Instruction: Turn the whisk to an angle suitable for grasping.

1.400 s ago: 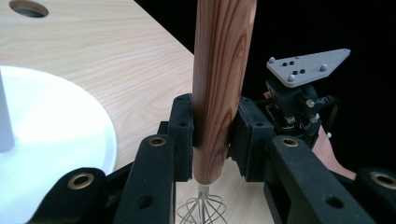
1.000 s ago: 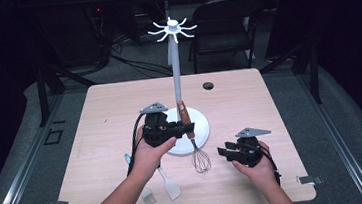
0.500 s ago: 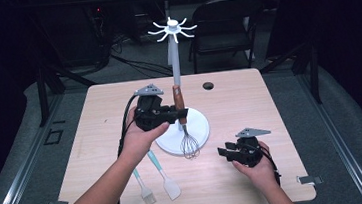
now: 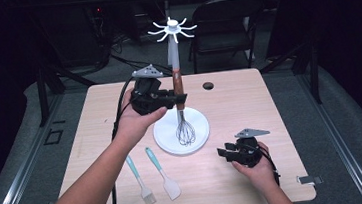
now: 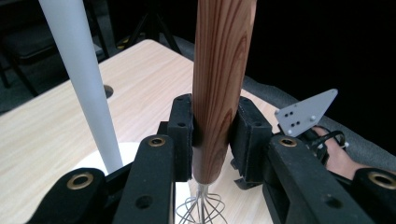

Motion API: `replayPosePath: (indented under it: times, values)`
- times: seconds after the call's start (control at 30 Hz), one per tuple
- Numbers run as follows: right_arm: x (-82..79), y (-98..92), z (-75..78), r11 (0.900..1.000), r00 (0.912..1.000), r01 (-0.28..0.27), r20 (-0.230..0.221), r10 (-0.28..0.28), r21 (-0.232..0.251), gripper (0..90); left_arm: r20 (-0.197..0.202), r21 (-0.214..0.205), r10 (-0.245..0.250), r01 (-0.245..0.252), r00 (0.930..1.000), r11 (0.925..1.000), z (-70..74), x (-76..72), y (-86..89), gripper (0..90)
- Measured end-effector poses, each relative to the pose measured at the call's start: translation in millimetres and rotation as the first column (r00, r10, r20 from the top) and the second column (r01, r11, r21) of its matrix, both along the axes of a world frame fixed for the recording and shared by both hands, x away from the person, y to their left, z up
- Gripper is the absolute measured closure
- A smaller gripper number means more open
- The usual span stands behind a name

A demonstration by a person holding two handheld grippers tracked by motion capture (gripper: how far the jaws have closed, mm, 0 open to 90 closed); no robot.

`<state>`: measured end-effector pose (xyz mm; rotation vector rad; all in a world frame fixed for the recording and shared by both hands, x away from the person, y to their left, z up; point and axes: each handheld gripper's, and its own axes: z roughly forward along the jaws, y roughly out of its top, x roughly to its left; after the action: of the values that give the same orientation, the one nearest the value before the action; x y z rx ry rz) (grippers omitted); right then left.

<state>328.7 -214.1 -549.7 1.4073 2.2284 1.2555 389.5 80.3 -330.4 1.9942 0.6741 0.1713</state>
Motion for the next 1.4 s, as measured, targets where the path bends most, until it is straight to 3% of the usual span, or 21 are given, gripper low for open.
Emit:
replayPosePath:
  times: [0.27, 0.57, 1.0, 1.4]
  values:
    - [0.0, 0.6, -1.3, 0.9997, 0.9998, 0.006, 0.019, -0.006, -0.022, 52.7, 0.023, -0.007, -0.001, 0.001, 0.9997, 1.0, 25.3, 4.0, 0.1, 71.4]
    - [1.0, 2.1, -4.3, 0.9993, 0.9998, 0.007, 0.021, -0.006, -0.037, 51.4, 0.026, 0.0, -0.01, 0.01, 0.9996, 1.0, 42.4, 11.2, -5.5, 71.4]
    - [0.7, 3.4, -5.1, 0.9994, 0.9998, -0.003, 0.021, 0.004, -0.036, 51.1, 0.028, -0.012, 0.004, -0.004, 0.9996, 0.9999, 52.1, 22.3, -12.1, 71.4]
    - [0.8, 3.6, -5.2, 0.999, 0.9998, -0.008, 0.02, 0.009, -0.045, 51.0, 0.01, -0.023, 0.033, -0.033, 0.9994, 0.9992, 48.1, 34.5, -8.8, 71.3]
